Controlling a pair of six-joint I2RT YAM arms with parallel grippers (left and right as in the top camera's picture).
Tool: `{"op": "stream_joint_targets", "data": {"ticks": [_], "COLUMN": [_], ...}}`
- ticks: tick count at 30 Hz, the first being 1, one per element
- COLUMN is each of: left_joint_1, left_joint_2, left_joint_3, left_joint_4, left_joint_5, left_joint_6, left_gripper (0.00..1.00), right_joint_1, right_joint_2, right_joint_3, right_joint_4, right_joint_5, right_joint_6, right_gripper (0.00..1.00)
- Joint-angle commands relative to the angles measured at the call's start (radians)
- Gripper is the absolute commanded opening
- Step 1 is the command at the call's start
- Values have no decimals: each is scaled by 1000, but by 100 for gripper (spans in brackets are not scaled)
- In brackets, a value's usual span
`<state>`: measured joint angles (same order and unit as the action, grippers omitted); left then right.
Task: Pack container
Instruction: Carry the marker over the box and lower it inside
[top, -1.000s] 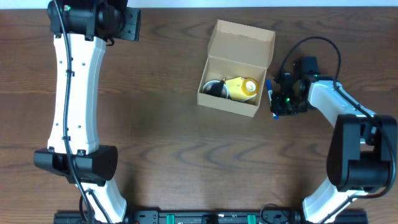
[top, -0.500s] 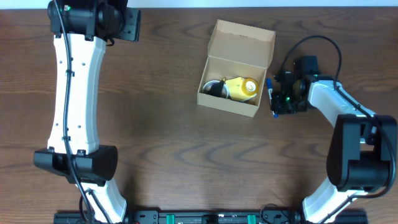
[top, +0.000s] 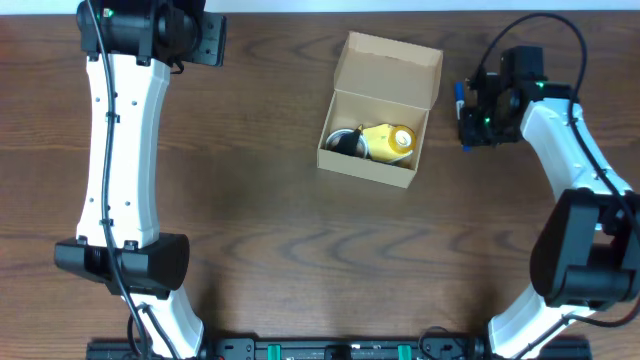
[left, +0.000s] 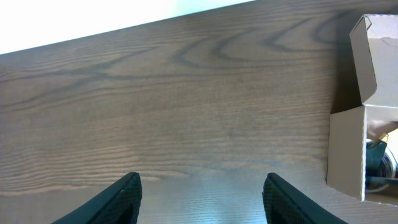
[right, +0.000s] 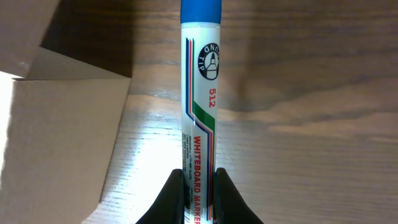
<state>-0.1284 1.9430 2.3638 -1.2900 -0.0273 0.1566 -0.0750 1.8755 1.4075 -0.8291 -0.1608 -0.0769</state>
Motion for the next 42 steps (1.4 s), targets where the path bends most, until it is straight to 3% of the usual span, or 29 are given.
{"op": "stream_joint_targets", "data": {"ticks": [1,14,32,42], "left_joint_1": [-2,-2,-2,-2], "left_joint_2": [-29,-29,-29,-29], "left_joint_3": [11,11,11,11], "left_joint_4": [0,-8,-8,-18], "left_joint_5": [-5,5,5,5], "left_joint_6": [-4,-8,-8,-8], "left_gripper": [64,63,64,63], "right_joint_1": [-11,42,316,340], "right_joint_2": [0,0,0,0], "right_joint_3": [39,345,364,364], "right_joint_4": [-11,-226,-339,-448], "right_joint_5": [20,-17,-85,-245], "right_joint_6": [-11,-166,-360,-610], "right_gripper": [9,7,6,8]}}
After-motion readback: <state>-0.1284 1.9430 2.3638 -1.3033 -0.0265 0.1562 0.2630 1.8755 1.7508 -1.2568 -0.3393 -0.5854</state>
